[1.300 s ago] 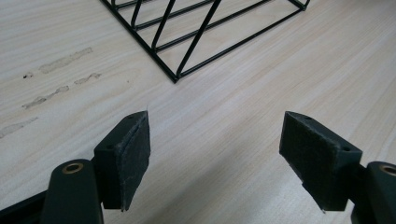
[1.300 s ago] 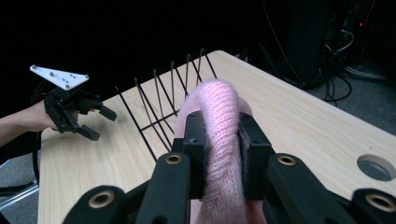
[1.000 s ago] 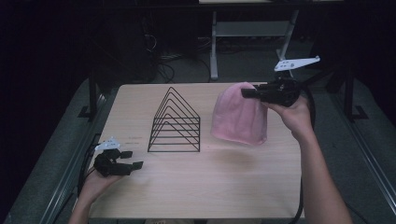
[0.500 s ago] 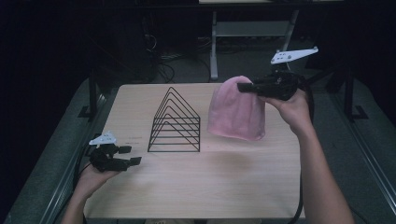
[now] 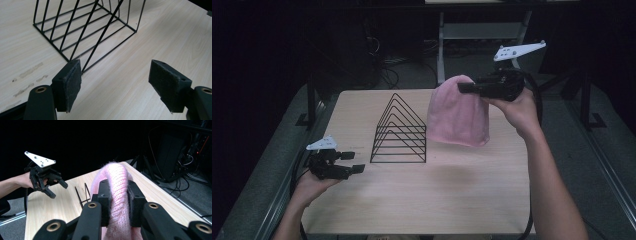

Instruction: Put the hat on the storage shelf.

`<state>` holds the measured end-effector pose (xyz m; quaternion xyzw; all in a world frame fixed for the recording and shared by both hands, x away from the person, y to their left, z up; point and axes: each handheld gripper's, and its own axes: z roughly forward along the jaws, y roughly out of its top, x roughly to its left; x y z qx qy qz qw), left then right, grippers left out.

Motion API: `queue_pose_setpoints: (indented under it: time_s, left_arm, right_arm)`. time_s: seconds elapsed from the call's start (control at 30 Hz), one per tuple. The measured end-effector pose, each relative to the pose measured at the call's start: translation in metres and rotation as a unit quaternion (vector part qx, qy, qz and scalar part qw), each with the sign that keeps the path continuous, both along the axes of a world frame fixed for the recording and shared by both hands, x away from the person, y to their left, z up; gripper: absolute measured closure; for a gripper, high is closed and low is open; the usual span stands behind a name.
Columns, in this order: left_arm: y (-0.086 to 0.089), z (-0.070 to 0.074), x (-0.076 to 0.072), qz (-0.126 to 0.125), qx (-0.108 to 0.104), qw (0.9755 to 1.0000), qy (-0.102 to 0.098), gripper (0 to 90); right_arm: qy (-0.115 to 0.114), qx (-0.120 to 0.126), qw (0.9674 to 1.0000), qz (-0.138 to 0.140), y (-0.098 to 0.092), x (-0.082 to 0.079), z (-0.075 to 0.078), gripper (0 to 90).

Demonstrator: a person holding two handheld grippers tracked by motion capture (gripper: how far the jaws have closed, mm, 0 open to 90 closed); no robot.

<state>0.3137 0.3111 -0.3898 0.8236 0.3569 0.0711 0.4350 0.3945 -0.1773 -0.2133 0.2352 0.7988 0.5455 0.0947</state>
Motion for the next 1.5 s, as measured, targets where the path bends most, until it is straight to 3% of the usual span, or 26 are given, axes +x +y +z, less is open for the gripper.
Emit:
queue_pose_setpoints:
  time_s: [0.6,0.87,1.1,1.3,1.5]
  left_arm:
    - [-0.021,0.048,0.007,-0.050,0.001,0.9983,-0.030,25.7]
    - [-0.028,0.064,0.014,-0.071,0.000,0.9968,-0.036,25.7]
    - [-0.032,0.069,0.020,-0.081,-0.012,0.9962,-0.030,25.7]
    - [-0.042,0.073,0.026,-0.092,-0.007,0.9952,-0.033,25.8]
    - [-0.050,0.076,0.032,-0.103,-0.019,0.9940,-0.033,26.2]
  right_arm:
    - [-0.024,0.002,0.9993,0.030,0.035,0.001,0.032,75.7]
    - [-0.029,0.000,0.9987,0.041,0.050,0.004,0.038,75.7]
    - [-0.028,0.002,0.9983,0.052,0.062,0.007,0.040,75.7]
    - [-0.030,0.010,0.9980,0.054,0.068,0.009,0.042,75.8]
    - [-0.035,0.015,0.9971,0.067,0.080,0.010,0.047,75.8]
